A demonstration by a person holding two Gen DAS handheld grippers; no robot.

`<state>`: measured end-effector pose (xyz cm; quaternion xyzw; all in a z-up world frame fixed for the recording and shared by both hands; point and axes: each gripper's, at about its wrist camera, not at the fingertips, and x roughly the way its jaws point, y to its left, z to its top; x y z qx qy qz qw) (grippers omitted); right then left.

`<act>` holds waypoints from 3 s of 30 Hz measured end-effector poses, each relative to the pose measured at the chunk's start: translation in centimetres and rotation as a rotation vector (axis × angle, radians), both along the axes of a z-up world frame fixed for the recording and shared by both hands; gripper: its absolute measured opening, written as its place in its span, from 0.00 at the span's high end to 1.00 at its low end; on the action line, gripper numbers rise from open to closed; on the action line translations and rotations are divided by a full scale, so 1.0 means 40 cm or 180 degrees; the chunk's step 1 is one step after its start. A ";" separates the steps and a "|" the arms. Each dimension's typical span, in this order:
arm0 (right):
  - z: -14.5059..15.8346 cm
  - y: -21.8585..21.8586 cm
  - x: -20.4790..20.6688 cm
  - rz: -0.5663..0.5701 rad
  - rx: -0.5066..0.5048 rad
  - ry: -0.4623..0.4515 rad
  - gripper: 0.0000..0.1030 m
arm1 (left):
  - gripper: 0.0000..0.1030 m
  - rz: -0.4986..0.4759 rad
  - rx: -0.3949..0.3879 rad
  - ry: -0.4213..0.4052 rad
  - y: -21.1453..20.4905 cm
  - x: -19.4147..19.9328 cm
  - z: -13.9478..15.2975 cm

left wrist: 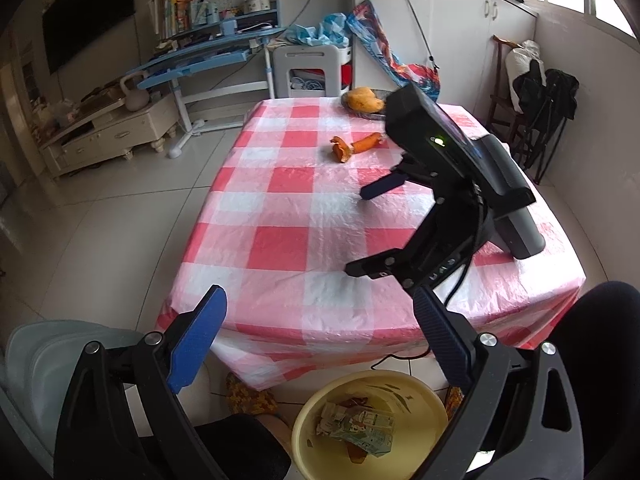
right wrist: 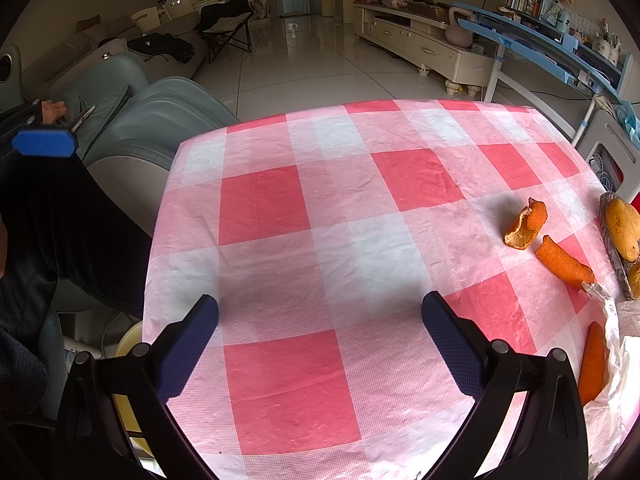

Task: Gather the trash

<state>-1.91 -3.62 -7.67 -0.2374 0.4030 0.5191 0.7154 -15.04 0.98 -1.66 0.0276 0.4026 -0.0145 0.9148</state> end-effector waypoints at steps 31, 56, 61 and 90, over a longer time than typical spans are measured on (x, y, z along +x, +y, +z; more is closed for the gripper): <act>0.000 0.003 -0.001 0.0002 0.0002 -0.0002 0.06 | 0.11 -0.0015 0.0191 0.0007 -0.017 -0.022 -0.013; -0.008 -0.004 0.021 0.0005 0.0004 -0.0004 0.06 | 0.10 0.0354 -0.0235 0.0373 0.100 0.092 -0.035; -0.008 -0.004 0.021 0.0006 0.0005 -0.0004 0.06 | 0.10 0.0291 -0.0134 0.0403 0.102 0.156 -0.022; 0.089 -0.318 -0.065 -0.2407 0.0011 -0.0430 0.06 | 0.88 0.0031 0.0175 0.0620 -0.105 0.709 -0.147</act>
